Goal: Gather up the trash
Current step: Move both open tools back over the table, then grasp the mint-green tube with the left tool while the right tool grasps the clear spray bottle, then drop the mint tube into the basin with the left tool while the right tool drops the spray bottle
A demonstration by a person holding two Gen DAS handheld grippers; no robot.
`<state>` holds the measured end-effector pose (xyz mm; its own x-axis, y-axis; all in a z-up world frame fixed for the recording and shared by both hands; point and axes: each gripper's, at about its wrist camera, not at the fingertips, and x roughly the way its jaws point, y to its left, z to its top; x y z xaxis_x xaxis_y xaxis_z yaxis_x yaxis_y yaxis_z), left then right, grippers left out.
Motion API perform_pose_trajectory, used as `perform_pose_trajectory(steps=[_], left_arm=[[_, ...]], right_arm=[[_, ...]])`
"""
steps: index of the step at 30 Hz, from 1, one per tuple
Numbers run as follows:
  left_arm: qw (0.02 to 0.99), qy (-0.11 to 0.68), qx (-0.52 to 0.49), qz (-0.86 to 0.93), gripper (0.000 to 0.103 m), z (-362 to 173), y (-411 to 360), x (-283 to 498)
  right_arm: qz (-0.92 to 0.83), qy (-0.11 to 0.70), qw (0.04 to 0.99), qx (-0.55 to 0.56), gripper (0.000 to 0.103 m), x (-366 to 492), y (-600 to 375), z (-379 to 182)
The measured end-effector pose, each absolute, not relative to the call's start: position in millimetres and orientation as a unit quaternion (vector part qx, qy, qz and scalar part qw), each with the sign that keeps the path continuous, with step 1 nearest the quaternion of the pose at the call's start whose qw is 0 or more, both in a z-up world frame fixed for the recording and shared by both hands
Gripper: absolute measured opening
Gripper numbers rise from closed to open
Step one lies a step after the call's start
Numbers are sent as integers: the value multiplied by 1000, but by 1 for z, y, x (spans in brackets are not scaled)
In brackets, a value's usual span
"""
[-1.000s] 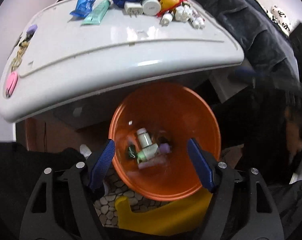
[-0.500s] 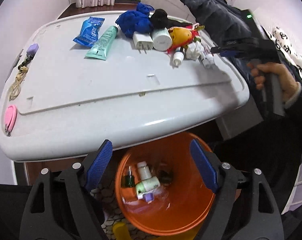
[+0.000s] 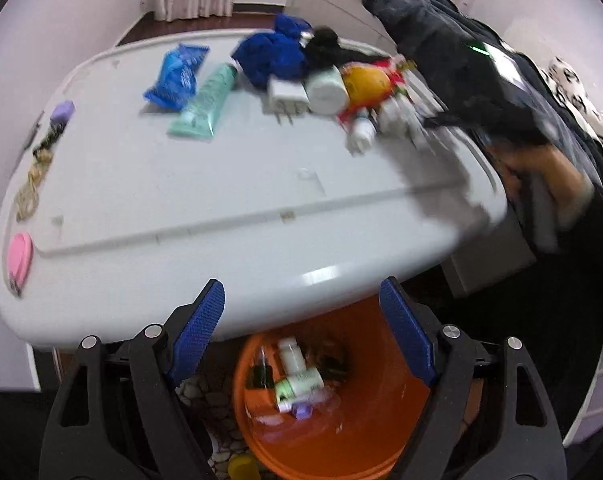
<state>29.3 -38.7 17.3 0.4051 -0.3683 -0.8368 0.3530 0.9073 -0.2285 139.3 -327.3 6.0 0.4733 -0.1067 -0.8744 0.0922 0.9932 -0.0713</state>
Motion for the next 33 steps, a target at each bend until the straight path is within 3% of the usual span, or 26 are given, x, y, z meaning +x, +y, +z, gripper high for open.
perform_pose_trajectory(steps=[6,11,15,17,18,23,28,33], left_arm=[[869,469,36,-156,78,28,-50,111],[876,455,107,-118,78,14,-66,186],[858,487,116,-117,77,-11,-78,239],[853,492,118,-129,41,-21,-82,249],[854,488,111,-138,32,-22,-81,252],[866,471,59,-154,31,-18,-72,238],[880,434,-8,-193,31,27,-46,182],[886,421,7,-196,31,69,-38,97]], right_arm=[[-1,399,912,99,23,74,-342,73],[24,376,919,114,23,72,-339,77],[34,385,914,125,23,76,-340,75],[42,389,911,131,24,80,-340,74],[43,388,911,131,24,80,-339,75],[48,385,911,137,24,82,-338,76],[55,389,911,128,24,79,-331,74],[85,389,910,117,24,59,-307,77]])
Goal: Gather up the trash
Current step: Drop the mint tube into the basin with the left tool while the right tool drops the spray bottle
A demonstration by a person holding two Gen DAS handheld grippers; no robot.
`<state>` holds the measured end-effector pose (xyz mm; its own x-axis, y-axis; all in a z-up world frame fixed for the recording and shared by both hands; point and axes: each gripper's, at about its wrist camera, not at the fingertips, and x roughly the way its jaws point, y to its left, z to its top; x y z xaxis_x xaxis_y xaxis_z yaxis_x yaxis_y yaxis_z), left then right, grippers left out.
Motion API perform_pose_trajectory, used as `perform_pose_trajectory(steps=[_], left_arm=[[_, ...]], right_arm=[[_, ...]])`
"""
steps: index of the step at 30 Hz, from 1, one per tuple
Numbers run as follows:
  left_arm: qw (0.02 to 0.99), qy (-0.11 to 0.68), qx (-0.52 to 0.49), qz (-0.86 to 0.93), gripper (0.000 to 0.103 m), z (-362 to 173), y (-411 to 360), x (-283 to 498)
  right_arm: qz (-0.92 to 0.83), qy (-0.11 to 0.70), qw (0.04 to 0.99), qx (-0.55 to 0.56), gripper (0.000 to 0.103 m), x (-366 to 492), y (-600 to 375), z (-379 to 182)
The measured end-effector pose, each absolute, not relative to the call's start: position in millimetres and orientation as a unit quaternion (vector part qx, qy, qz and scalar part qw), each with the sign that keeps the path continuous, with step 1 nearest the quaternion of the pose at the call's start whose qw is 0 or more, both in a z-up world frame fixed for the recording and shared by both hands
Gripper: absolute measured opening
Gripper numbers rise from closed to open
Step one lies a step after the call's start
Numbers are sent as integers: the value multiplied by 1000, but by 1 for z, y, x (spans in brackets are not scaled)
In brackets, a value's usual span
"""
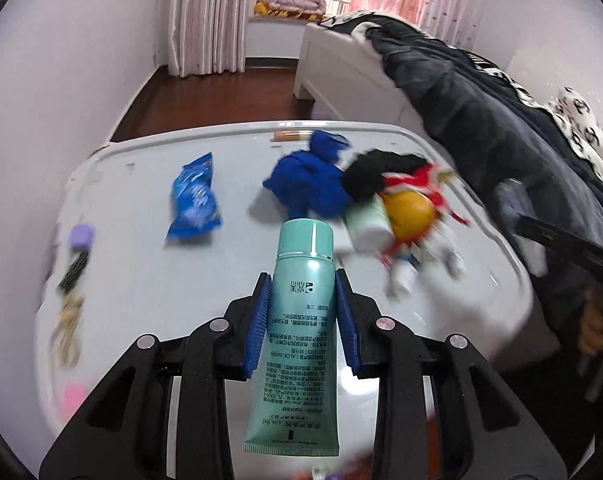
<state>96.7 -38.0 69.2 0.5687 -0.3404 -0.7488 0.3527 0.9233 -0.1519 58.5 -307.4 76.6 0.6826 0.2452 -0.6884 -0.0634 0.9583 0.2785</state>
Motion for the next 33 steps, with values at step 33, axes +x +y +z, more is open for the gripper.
perform_pose_trajectory(steps=[33], left_arm=[[818,540,8,-196,72,1,-23,-41]], right_arm=[[136,514,842,87,39,-72,-230,4]])
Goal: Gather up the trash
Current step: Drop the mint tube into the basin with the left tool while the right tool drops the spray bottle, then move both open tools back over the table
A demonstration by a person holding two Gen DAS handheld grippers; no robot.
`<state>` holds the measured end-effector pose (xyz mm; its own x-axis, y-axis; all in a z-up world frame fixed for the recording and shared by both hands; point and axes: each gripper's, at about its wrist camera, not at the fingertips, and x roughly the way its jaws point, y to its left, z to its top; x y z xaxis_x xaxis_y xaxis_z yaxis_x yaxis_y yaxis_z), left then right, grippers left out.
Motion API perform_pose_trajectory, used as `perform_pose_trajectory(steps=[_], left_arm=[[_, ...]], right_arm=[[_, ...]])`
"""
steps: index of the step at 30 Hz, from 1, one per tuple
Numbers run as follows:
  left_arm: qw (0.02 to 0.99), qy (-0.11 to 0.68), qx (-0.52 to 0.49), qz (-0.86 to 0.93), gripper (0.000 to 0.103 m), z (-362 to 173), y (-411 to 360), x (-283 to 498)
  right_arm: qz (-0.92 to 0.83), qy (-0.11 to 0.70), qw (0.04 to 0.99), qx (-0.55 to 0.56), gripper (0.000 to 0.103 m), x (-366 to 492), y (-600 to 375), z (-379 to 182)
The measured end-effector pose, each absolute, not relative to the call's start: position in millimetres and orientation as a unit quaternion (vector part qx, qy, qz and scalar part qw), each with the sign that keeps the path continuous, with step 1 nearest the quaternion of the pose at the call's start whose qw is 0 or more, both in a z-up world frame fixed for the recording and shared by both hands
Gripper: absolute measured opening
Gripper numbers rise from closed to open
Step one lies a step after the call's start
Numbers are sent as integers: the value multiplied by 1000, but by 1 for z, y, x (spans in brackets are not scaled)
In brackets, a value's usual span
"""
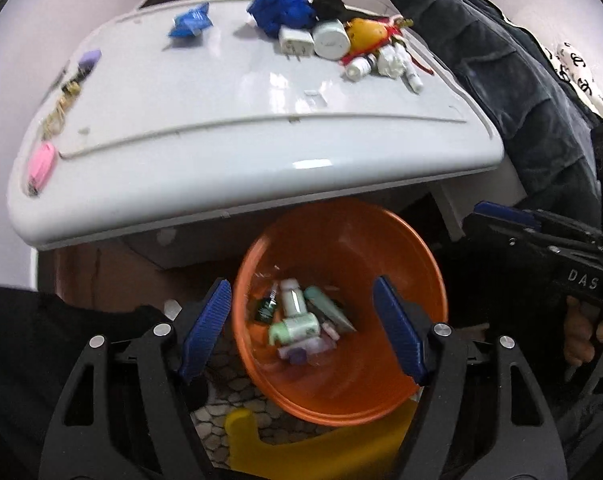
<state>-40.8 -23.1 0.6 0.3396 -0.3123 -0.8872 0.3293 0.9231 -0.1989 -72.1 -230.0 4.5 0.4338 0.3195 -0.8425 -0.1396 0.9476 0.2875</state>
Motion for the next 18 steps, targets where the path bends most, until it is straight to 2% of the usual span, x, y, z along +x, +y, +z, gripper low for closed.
perform_pose_trajectory(steps=[6,8,12,16,18], left_arm=[[840,512,3,-180,73,22,-18,-2],[850,500,-8,-169,78,31,-14,21],[869,472,-30,-146,78,44,-7,55],[883,453,-45,-119,82,41,4,67],[880,458,-48,-116,82,35,8,71]], right_arm=[[146,482,862,60,41,-21,-227,39],[154,466,870,44,50,8,-221,56],[170,439,882,-3,56,94,-202,82],[164,445,879,-49,74,180,-181,76],[159,459,871,-73,78,217,-169,64]])
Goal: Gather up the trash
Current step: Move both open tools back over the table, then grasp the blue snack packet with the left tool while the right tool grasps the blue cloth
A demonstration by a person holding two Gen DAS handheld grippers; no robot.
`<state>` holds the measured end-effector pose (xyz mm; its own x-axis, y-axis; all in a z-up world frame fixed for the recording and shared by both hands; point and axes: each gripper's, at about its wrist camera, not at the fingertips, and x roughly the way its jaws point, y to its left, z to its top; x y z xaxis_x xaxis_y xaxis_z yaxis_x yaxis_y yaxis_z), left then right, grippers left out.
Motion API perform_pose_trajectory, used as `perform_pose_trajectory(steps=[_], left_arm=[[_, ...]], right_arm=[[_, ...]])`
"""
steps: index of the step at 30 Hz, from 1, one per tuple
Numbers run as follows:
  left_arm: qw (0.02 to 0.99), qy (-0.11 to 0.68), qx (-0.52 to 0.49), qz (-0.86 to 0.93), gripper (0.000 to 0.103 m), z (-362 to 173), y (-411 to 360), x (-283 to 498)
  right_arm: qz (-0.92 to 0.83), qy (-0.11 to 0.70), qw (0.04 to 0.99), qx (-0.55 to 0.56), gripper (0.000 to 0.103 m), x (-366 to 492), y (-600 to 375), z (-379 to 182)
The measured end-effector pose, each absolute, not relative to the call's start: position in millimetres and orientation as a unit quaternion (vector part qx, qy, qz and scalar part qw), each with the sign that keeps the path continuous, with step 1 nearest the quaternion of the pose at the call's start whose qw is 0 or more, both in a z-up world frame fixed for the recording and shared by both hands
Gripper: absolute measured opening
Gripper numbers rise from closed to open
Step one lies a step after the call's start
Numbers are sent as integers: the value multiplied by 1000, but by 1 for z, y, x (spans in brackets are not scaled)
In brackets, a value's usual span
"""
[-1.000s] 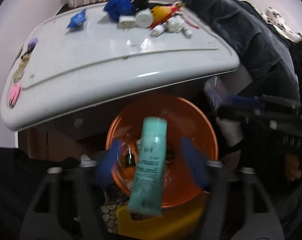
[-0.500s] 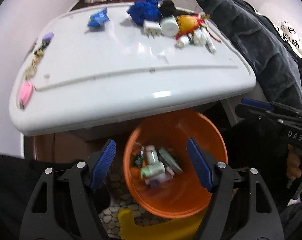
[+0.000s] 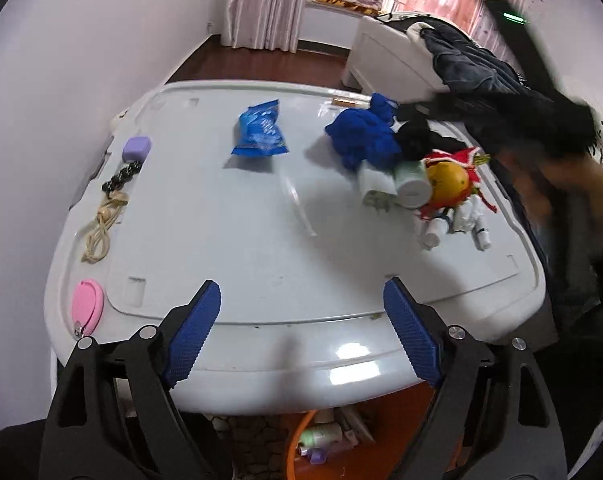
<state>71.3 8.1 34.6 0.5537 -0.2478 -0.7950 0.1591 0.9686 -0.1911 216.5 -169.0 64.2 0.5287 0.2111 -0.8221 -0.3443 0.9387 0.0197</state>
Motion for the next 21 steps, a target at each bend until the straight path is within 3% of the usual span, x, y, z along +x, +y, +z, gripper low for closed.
perform_pose_trajectory(steps=[4,6,8,10,16,21], left_arm=[[874,471,-57,-110,82,25,13,80],[873,471,-62,-108,82,23,14,81],[873,471,-66,-107,82,23,15,81],[872,473,-65,-104,82,23,15,82],[876,468,-64,-96,82,32,16,94],[879,468,-58,-71,84,35,15,136]], right_arm=[[158,506,841,-109,83,269,-142,34],[162,531,819,-142,57,281,-129,15],[164,535,811,-171,44,284,-119,9],[171,526,812,-185,38,279,-116,19],[268,437,859,1,40,203,-162,112],[251,403,875,95,40,129,-211,117]])
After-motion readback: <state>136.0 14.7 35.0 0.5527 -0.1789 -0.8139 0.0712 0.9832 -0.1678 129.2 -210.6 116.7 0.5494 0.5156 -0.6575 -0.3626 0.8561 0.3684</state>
